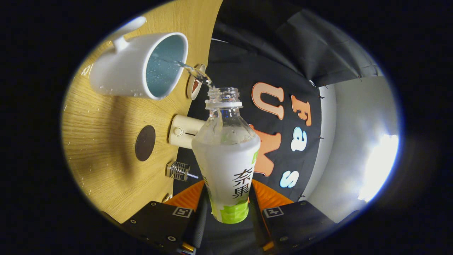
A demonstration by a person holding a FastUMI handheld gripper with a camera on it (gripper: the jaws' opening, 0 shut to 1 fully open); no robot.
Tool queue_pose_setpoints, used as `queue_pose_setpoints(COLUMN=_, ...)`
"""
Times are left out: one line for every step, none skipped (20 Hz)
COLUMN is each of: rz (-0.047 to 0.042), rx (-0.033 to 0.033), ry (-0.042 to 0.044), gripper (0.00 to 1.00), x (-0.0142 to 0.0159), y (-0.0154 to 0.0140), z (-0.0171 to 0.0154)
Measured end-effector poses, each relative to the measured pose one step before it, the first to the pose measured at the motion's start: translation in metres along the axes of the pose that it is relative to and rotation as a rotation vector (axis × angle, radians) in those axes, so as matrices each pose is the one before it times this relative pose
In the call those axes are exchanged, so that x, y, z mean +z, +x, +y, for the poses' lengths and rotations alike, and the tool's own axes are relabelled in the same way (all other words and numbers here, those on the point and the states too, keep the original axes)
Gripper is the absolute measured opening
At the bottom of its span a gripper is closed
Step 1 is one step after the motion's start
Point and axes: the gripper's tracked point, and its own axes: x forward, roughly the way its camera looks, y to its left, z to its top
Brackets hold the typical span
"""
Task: Take the bottle from table, then pour the juice into the cup, finally place the bottle on the coaster
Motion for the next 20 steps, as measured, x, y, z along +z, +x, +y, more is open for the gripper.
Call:
queue_pose_setpoints(rz=-0.00353, rx=-0.00147, ry=-0.00728, gripper=0.58, x=0.00166, y=-0.00003, z=0.00012)
queue_pose_setpoints(rz=-0.00161, rx=0.00152, ry=-0.00545, gripper=0.58, x=-0.00014, y=-0.00008, z=-0.00048)
queue_pose_setpoints(rz=0.00118, rx=0.00438, ry=-0.00096, gripper=0.58, x=-0.00222, y=0.00084, z=0.00055)
queue_pose_setpoints(rz=-0.00132, rx=-0.00103, ry=-0.00559, gripper=0.58, x=-0.00013, y=0.00009, z=-0.00075)
queue_pose_setpoints(rz=-0.00100, rx=-0.00426, ry=-0.01137, gripper=0.58, x=0.00108, y=-0.00006, z=-0.00160)
queue_pose_setpoints(rz=-0.00612, rx=-0.00605, ry=-0.01439, gripper=0.58, x=0.00140, y=-0.00052, z=-0.00187)
queue_pose_setpoints(rz=-0.00235, rx=-0.00478, ry=-0.01191, gripper=0.58, x=-0.00059, y=0.00076, z=-0.00073)
queue_pose_setpoints(rz=-0.00314, rx=-0.00236, ry=-0.00720, gripper=0.58, x=-0.00035, y=0.00053, z=-0.00068)
queue_pose_setpoints(rz=-0.00214, rx=-0.00317, ry=-0.00683, gripper=0.58, x=0.00018, y=0.00077, z=-0.00100)
queue_pose_setpoints(rz=-0.00342, rx=-0.00605, ry=-0.00799, gripper=0.58, x=-0.00031, y=0.00091, z=-0.00174)
queue_pose_setpoints(rz=-0.00173, rx=-0.00600, ry=-0.00891, gripper=0.58, x=-0.00143, y=0.00126, z=-0.00209)
queue_pose_setpoints(rz=-0.00248, rx=-0.00585, ry=-0.00844, gripper=0.58, x=-0.00017, y=0.00062, z=-0.00247)
queue_pose_setpoints(rz=-0.00166, rx=-0.00504, ry=-0.00780, gripper=0.58, x=0.00001, y=-0.00086, z=-0.00310)
queue_pose_setpoints(rz=-0.00214, rx=-0.00455, ry=-0.00720, gripper=0.58, x=0.00041, y=-0.00073, z=-0.00303)
queue_pose_setpoints(rz=-0.00246, rx=-0.00305, ry=-0.00583, gripper=0.58, x=-0.00266, y=0.00114, z=-0.00327)
queue_pose_setpoints(rz=-0.00148, rx=-0.00281, ry=-0.00625, gripper=0.58, x=-0.00082, y=0.00082, z=-0.00102)
queue_pose_setpoints(rz=-0.00059, rx=0.00073, ry=-0.00611, gripper=0.58, x=-0.00209, y=0.00128, z=0.00165)
queue_pose_setpoints(rz=-0.00168, rx=0.00285, ry=-0.00534, gripper=0.58, x=-0.00028, y=-0.00053, z=0.00083)
queue_pose_setpoints(rz=0.00160, rx=0.00157, ry=-0.00460, gripper=0.58, x=0.00030, y=0.00128, z=-0.00006)
queue_pose_setpoints(rz=-0.00442, rx=-0.00248, ry=-0.00650, gripper=0.58, x=0.00034, y=-0.00064, z=0.00057)
